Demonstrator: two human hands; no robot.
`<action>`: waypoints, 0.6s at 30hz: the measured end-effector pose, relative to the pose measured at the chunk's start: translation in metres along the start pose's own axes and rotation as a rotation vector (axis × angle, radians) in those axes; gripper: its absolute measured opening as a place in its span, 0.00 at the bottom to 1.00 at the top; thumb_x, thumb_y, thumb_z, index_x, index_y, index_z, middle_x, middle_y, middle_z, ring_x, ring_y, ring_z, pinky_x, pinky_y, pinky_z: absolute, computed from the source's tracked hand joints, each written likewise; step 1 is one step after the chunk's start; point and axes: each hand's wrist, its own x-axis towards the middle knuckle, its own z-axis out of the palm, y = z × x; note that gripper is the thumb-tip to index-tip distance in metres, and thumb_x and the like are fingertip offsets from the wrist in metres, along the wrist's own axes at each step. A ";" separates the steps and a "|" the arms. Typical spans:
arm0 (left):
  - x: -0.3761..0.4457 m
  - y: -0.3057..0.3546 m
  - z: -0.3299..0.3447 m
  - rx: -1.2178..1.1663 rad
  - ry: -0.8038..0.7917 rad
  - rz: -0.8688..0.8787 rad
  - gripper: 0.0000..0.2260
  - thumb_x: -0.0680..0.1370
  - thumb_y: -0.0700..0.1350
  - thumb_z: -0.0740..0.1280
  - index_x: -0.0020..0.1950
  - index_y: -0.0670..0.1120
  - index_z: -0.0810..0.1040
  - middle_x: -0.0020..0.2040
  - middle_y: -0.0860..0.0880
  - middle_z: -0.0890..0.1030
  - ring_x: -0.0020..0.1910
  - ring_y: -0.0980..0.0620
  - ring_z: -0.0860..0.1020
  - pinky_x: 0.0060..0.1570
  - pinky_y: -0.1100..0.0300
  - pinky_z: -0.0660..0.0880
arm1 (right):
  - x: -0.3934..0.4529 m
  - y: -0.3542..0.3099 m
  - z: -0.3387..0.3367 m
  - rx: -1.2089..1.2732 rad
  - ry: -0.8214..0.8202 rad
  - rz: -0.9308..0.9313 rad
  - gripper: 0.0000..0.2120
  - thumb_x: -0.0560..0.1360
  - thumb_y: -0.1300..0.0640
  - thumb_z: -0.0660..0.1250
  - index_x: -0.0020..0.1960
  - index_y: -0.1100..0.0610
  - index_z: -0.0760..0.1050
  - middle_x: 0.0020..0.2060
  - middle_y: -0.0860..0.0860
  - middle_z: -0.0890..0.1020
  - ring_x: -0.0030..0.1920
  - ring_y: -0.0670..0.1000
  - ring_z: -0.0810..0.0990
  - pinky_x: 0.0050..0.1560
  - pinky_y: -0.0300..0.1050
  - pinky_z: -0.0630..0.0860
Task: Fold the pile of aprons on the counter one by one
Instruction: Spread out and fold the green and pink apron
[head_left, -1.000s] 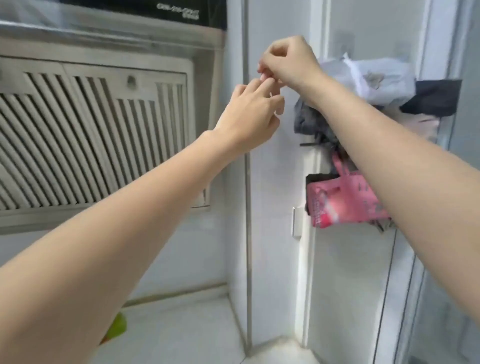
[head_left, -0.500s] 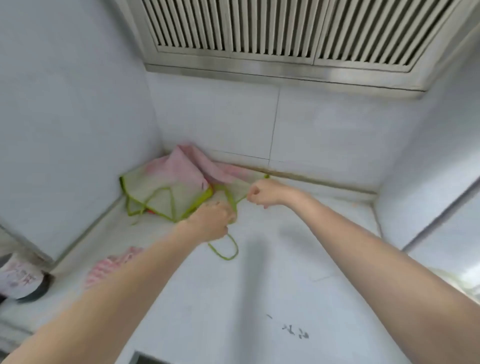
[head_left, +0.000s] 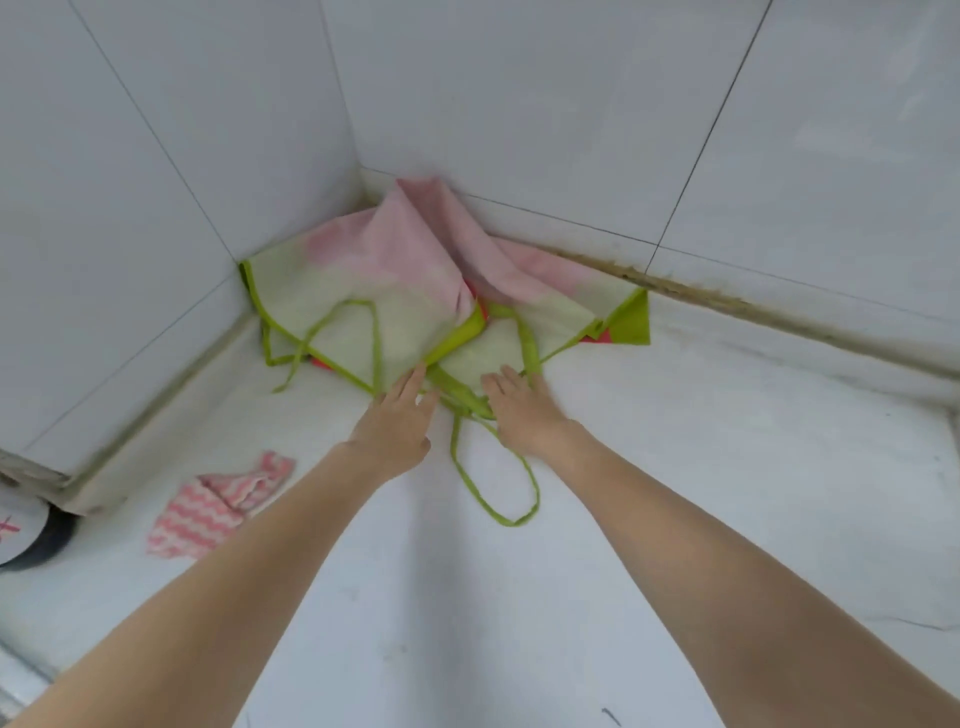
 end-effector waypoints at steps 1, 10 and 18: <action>0.006 0.002 0.001 0.006 0.043 0.000 0.31 0.78 0.44 0.61 0.77 0.44 0.50 0.77 0.42 0.45 0.77 0.48 0.48 0.72 0.56 0.55 | 0.001 -0.002 0.004 -0.022 0.022 -0.041 0.28 0.76 0.61 0.61 0.74 0.60 0.55 0.71 0.56 0.62 0.73 0.55 0.59 0.70 0.53 0.56; 0.023 0.007 0.015 0.122 0.004 0.082 0.24 0.79 0.39 0.59 0.74 0.50 0.58 0.73 0.44 0.58 0.69 0.42 0.64 0.64 0.53 0.69 | -0.028 0.027 -0.015 0.238 0.111 -0.143 0.23 0.72 0.66 0.62 0.67 0.62 0.68 0.64 0.58 0.70 0.63 0.58 0.69 0.62 0.48 0.67; 0.007 -0.023 -0.042 -0.616 0.271 0.048 0.07 0.73 0.38 0.70 0.50 0.41 0.77 0.45 0.42 0.80 0.48 0.43 0.78 0.43 0.57 0.66 | -0.075 0.048 0.017 -0.017 -0.063 -0.045 0.23 0.75 0.66 0.58 0.70 0.58 0.64 0.65 0.56 0.69 0.64 0.56 0.70 0.56 0.48 0.70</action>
